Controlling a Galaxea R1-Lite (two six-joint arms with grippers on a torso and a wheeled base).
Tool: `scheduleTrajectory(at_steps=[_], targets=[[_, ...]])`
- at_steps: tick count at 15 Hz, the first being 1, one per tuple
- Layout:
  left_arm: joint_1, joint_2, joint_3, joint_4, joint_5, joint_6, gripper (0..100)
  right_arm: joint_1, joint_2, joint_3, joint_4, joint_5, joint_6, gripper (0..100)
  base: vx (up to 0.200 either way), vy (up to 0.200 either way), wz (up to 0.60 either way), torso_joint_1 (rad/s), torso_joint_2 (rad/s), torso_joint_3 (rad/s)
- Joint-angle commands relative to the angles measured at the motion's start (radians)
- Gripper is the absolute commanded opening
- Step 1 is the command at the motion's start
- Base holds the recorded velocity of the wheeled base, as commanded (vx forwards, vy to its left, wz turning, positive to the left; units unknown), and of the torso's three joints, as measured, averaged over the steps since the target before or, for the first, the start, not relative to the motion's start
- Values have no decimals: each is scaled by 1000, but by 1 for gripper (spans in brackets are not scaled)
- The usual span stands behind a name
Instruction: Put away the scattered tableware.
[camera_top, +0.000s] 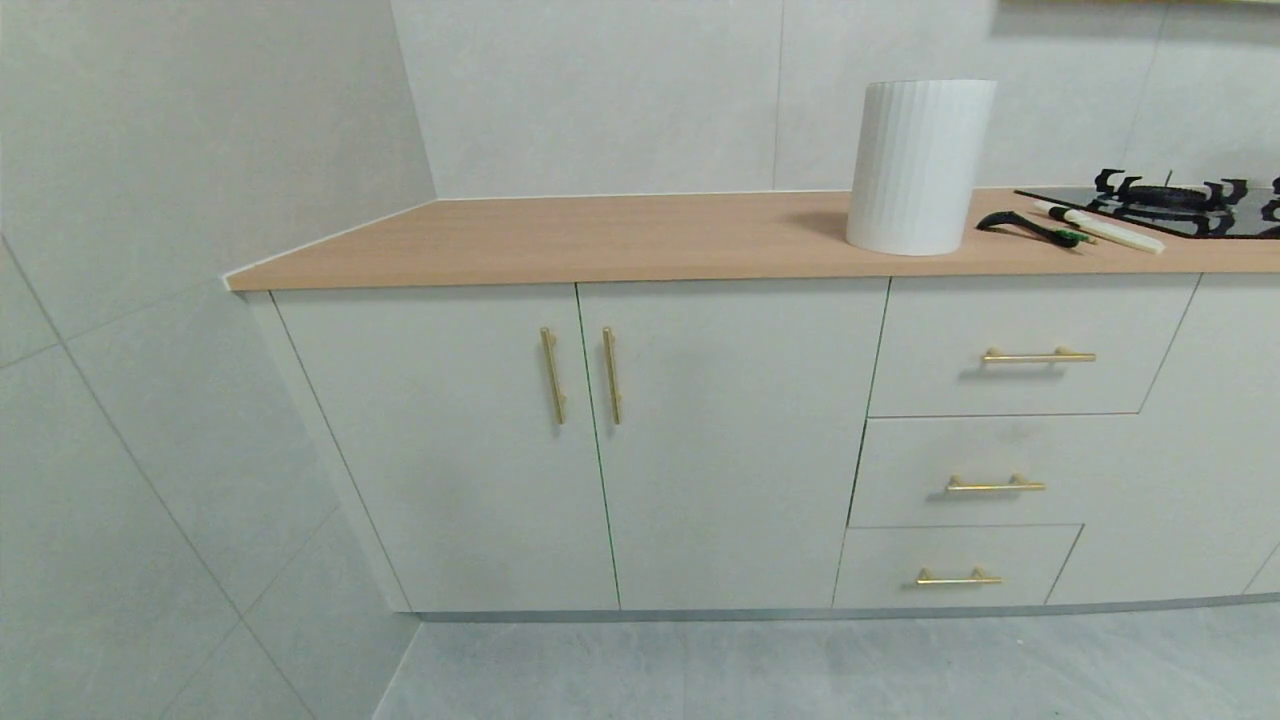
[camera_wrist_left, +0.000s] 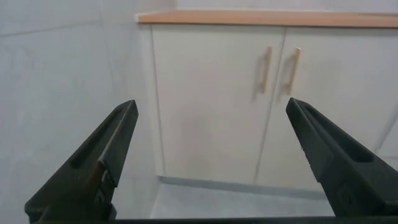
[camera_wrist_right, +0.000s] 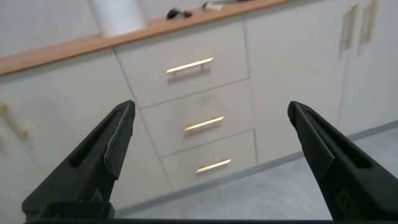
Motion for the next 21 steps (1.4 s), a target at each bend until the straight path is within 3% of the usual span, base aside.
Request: scheduleTrajectory(at_steps=[1, 3, 5, 7, 9, 11, 14, 17, 20, 21], targets=[[84, -60, 53, -27, -13, 37, 100, -67, -102, 49, 4, 42, -2, 100, 0, 0, 0, 0, 0, 0], [109, -112, 140, -41, -63, 103, 100, -67, -104, 112, -4, 4, -2, 100, 0, 0, 0, 0, 0, 0], [109, -112, 238, -133, -63, 105, 100, -67, -104, 236, -57, 16, -48, 100, 0, 0, 0, 0, 0, 0], [109, -112, 310, -195, -91, 106, 100, -67, -104, 410, -269, 101, -120, 100, 0, 0, 0, 0, 0, 0], [109, -112, 310, -164, -120, 94, 100, -67, -104, 433, -269, 180, -137, 100, 0, 0, 0, 0, 0, 0], [109, -112, 310, -86, -140, 105, 100, -66, -104, 433, -231, 219, -156, 100, 0, 0, 0, 0, 0, 0], [109, -112, 310, -75, -189, 72, 100, -66, -102, 433, -235, 230, -159, 100, 0, 0, 0, 0, 0, 0], [109, -112, 310, -30, -218, 66, 100, -66, -102, 431, -178, 279, -159, 100, 0, 0, 0, 0, 0, 0], [109, -112, 310, -35, -217, -3, 100, -66, -104, 433, -186, 282, -144, 100, 0, 0, 0, 0, 0, 0], [109, -112, 310, -35, -217, -9, 100, -66, -102, 433, -186, 283, -133, 100, 0, 0, 0, 0, 0, 0]])
